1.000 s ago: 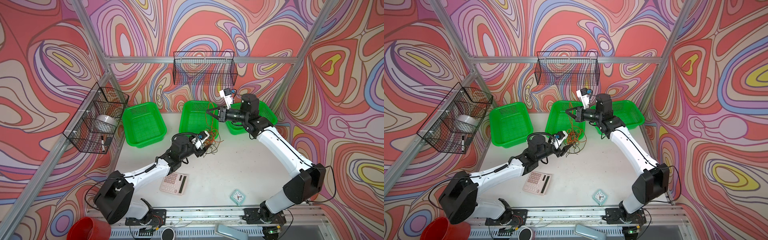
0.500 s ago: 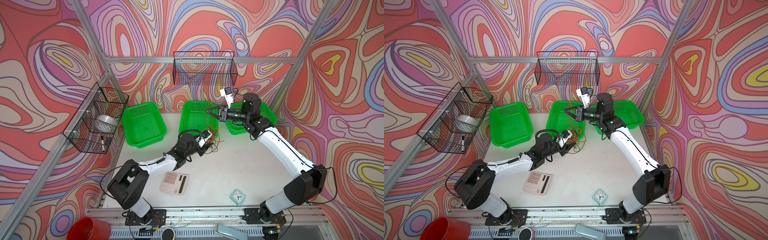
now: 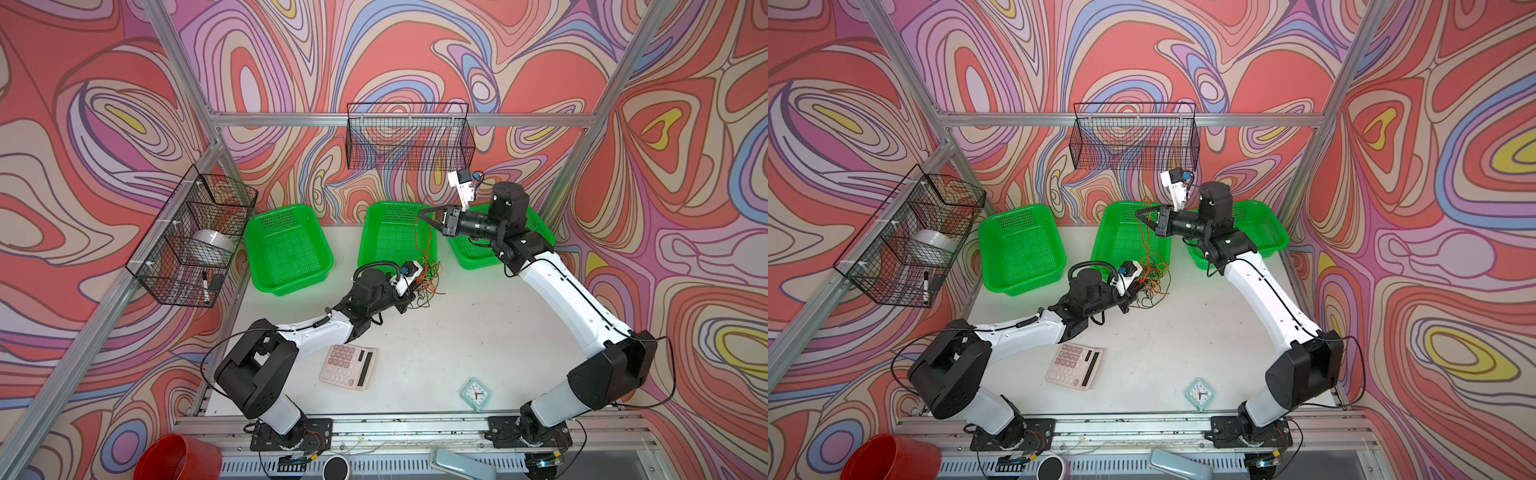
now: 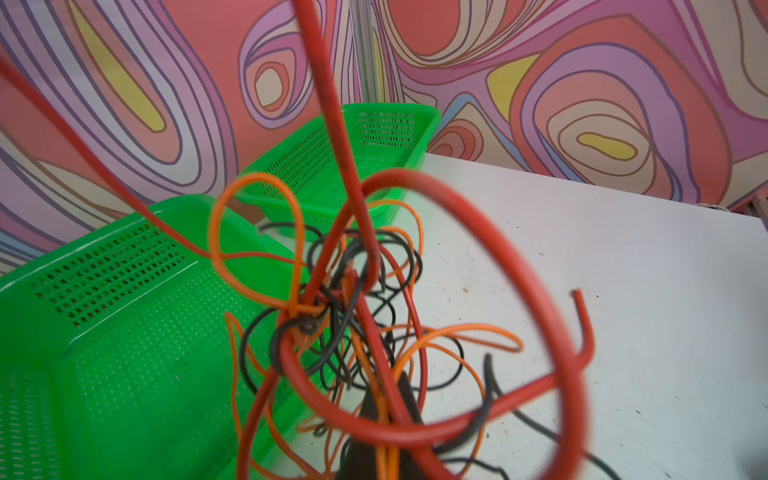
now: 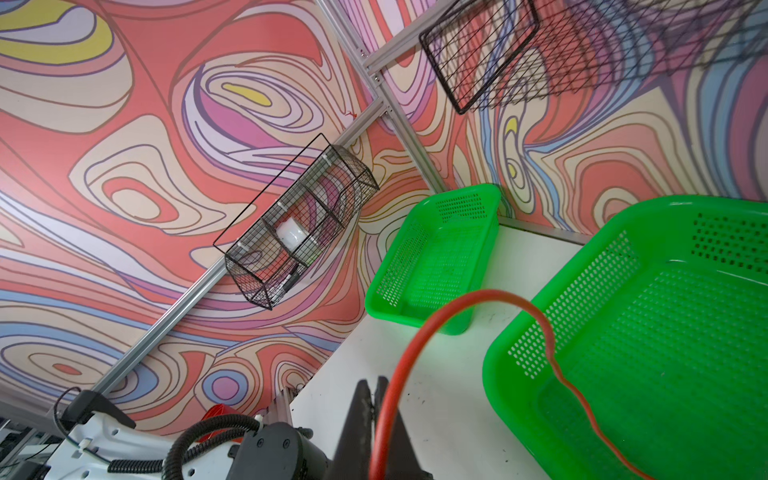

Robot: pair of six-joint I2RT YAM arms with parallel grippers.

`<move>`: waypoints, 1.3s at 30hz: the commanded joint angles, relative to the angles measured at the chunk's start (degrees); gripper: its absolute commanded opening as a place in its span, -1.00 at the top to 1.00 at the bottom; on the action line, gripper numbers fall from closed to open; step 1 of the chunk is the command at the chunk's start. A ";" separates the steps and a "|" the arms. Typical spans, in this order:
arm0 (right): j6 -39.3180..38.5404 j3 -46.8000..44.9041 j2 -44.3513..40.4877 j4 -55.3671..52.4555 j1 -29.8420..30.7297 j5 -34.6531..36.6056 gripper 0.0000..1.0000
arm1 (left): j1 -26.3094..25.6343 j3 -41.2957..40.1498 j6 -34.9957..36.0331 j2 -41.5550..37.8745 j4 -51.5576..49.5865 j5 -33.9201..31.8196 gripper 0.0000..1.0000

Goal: Untangle and sort cables by color
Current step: Untie the cable.

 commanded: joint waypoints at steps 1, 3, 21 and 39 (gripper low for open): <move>-2.23 4.49 -3.68 -0.40 -2.30 2.53 1.00 | 0.14 -3.92 -3.16 -1.18 -0.35 1.71 1.00; -3.23 5.74 -4.24 -1.31 -3.70 3.24 1.00 | 0.14 -5.56 -4.52 -1.20 -0.35 1.89 1.00; -8.78 15.43 -7.74 -9.28 -15.46 4.97 1.00 | 0.14 -9.38 -7.40 2.28 -7.19 -0.41 1.00; -11.42 23.00 -3.92 -16.45 -21.61 1.83 1.00 | 0.08 -10.39 -7.20 3.18 -7.56 -1.95 1.00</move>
